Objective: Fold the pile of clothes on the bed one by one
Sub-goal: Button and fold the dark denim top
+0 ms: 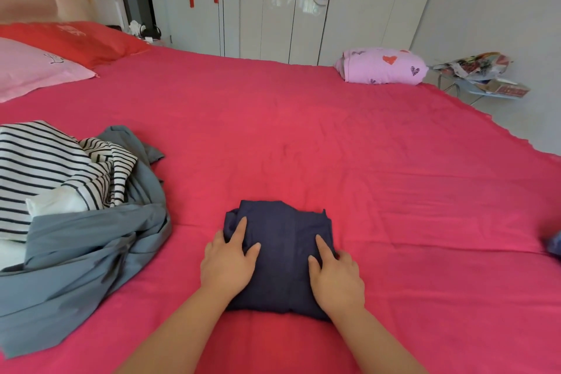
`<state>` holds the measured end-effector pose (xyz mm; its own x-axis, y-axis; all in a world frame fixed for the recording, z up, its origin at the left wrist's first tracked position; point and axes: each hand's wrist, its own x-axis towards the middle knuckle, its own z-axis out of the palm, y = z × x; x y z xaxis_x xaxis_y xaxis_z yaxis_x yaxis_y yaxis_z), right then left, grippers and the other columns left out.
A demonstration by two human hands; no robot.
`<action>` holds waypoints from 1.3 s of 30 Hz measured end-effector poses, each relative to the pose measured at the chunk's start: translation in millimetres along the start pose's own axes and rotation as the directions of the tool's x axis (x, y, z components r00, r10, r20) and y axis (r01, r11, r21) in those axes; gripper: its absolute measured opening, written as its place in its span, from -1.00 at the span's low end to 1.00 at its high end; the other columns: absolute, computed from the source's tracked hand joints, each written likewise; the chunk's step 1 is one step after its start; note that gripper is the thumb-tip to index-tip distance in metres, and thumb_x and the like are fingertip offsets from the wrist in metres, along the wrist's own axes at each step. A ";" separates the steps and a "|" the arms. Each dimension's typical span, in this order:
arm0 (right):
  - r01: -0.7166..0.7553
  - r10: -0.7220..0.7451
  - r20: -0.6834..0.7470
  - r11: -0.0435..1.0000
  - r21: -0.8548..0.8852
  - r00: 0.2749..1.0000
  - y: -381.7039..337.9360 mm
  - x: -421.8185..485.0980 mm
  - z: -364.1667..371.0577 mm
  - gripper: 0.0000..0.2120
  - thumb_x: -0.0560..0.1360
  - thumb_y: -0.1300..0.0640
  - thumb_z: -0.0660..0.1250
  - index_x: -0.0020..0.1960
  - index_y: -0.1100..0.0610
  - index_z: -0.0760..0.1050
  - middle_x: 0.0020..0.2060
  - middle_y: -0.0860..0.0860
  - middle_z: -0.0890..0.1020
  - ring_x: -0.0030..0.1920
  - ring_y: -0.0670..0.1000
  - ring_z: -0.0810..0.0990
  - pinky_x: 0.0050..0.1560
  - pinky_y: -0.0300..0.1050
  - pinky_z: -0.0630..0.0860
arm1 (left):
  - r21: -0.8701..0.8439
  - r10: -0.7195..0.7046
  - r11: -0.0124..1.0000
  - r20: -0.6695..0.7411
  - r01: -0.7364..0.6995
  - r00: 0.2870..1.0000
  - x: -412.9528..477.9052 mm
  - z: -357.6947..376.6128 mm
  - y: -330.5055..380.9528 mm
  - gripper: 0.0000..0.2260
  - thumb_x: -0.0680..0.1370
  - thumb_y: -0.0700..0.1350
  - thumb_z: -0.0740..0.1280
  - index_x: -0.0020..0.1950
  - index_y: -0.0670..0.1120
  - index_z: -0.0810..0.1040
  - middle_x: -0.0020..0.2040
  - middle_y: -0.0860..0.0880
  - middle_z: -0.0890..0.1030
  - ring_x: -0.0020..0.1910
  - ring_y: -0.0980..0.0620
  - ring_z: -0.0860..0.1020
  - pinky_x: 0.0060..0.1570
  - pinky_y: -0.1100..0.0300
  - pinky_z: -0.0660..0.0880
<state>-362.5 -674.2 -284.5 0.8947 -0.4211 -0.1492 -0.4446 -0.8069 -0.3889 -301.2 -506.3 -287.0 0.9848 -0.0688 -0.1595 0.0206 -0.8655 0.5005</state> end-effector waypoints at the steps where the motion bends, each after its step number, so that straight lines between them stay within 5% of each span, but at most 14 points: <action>1: -0.010 0.010 0.013 1.000 -0.002 1.000 -0.9 0.1 -1.5 -0.52 0.58 -0.14 0.03 0.48 -0.19 0.05 0.31 0.10 0.34 0.32 0.13 0.32 0.28 0.00 0.31 | -0.058 -0.002 0.998 0.015 0.003 1.000 0.8 -1.2 1.8 -0.45 0.57 0.16 0.11 0.52 0.18 -0.01 0.39 -0.16 0.27 0.32 -0.16 0.32 0.32 0.03 0.27; 7: 0.028 -0.038 0.057 0.987 0.158 0.998 -2.4 6.4 -9.8 -0.53 0.60 -0.04 0.09 0.49 -0.12 0.10 0.22 0.13 0.37 0.17 0.14 0.50 0.20 -0.10 0.37 | -0.077 0.007 0.997 0.050 -0.004 0.999 2.2 -7.5 13.2 -0.49 0.62 0.04 0.10 0.53 0.04 0.00 0.37 -0.19 0.27 0.28 -0.13 0.41 0.24 0.08 0.34; 17: 0.150 -0.134 -0.193 0.986 0.072 0.972 88.9 3.5 -102.7 -0.54 0.61 0.05 0.08 0.49 -0.06 0.11 0.18 0.09 0.33 0.10 0.14 0.51 0.10 -0.09 0.41 | -0.300 0.153 0.941 -0.039 -0.158 0.987 -34.8 17.3 132.6 -0.51 0.62 -0.06 0.13 0.52 -0.08 0.09 0.45 -0.21 0.19 0.42 -0.14 0.23 0.31 0.11 0.21; 23: 0.045 -0.070 -0.331 0.996 -0.082 0.941 224.8 -22.2 -203.8 -0.54 0.60 0.05 0.10 0.48 -0.09 0.14 0.18 0.12 0.33 0.12 0.19 0.49 0.16 0.00 0.43 | -0.480 0.303 0.840 0.028 -0.253 0.953 -92.8 87.7 267.4 -0.50 0.60 -0.07 0.17 0.52 -0.08 0.12 0.39 -0.23 0.28 0.35 -0.20 0.30 0.28 0.01 0.29; 30: -0.141 0.045 -0.436 0.971 -0.191 0.899 363.6 -40.2 -298.5 -0.55 0.60 0.05 0.11 0.47 -0.12 0.16 0.11 0.06 0.34 0.10 0.10 0.48 0.14 -0.03 0.44 | -0.632 0.512 0.698 0.112 -0.337 0.851 -148.9 152.3 403.2 -0.47 0.59 -0.10 0.21 0.52 -0.10 0.10 0.36 -0.15 0.30 0.34 -0.10 0.31 0.27 0.15 0.25; 39: -0.237 0.127 -0.555 0.963 -0.131 0.822 459.2 0.7 -342.9 -0.56 0.60 0.07 0.13 0.44 -0.18 0.21 0.22 0.05 0.32 0.14 0.08 0.47 0.15 -0.05 0.45 | -0.656 0.621 0.649 0.162 -0.386 0.767 -151.1 206.5 499.5 -0.36 0.57 -0.12 0.27 0.53 -0.10 -0.02 0.43 -0.11 0.24 0.43 -0.02 0.20 0.34 0.25 0.13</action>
<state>-581.0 -1187.1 -151.5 0.6551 -0.6784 0.3326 -0.6457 -0.7313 -0.2199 -475.3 -1030.7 -188.7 0.7402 -0.6705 0.0502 -0.2541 -0.2097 0.9442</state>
